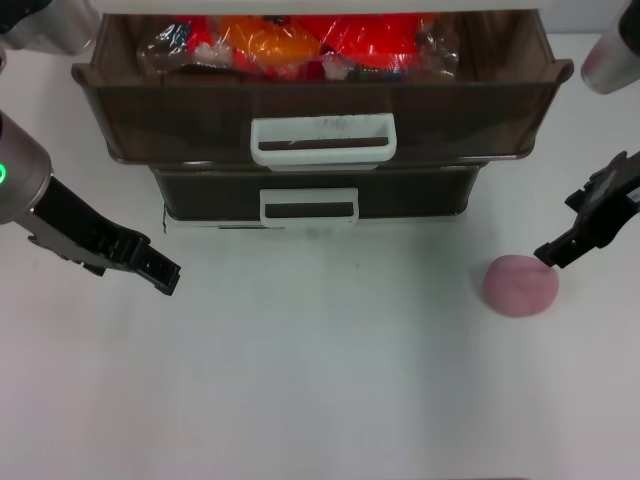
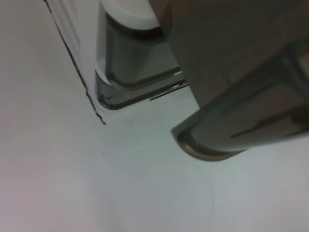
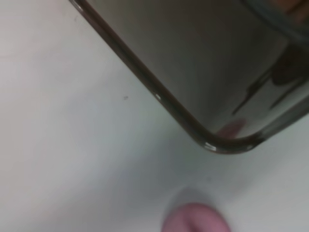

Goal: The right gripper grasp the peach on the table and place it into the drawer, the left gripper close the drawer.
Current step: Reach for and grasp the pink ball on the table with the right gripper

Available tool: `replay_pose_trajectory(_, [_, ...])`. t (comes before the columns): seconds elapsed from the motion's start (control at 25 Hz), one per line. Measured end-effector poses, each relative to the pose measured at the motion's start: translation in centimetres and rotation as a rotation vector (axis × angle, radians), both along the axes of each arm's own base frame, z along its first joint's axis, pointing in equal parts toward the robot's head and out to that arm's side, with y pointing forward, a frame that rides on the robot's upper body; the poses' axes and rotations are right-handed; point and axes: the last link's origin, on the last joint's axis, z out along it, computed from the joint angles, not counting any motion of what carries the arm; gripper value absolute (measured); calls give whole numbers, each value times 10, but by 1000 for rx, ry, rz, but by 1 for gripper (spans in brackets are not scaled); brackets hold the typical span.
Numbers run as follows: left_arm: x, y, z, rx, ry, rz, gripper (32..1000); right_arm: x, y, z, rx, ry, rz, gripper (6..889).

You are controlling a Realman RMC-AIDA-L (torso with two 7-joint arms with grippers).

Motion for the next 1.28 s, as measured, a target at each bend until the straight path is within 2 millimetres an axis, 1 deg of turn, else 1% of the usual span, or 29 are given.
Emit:
replay_pose_trajectory(0.24, [-1, 0, -2, -5, -3, 9, 884, -5, 1, 7, 45, 27, -18, 857])
replay_pose_trajectory(0.48, [0, 1, -2, -4, -8, 8, 884, -3, 0, 15, 73, 52, -66, 857])
replay_pose_trajectory(0.72, [1, 1, -2, -5, -9, 5, 884, -1, -1, 15, 73, 55, -68, 856])
replay_pose_trajectory(0.76, [2, 0, -2, -6, -9, 1, 884, 5, -3, 14, 79, 55, -78, 856])
replay_pose_trajectory(0.8, [3, 0, -2, -6, -8, -1, 884, 5, -3, 14, 79, 55, -78, 856])
replay_pose_trajectory(0.92, [3, 0, -3, -9, -9, -4, 884, 19, -8, 11, 82, 53, -96, 856])
replay_pose_trajectory(1.16, [2, -1, -2, -11, -8, -2, 884, 47, -13, -5, 76, 40, -142, 857])
replay_pose_trajectory(1.28, [2, -2, -2, -15, -8, -2, 884, 51, -15, -8, 87, 46, -150, 857])
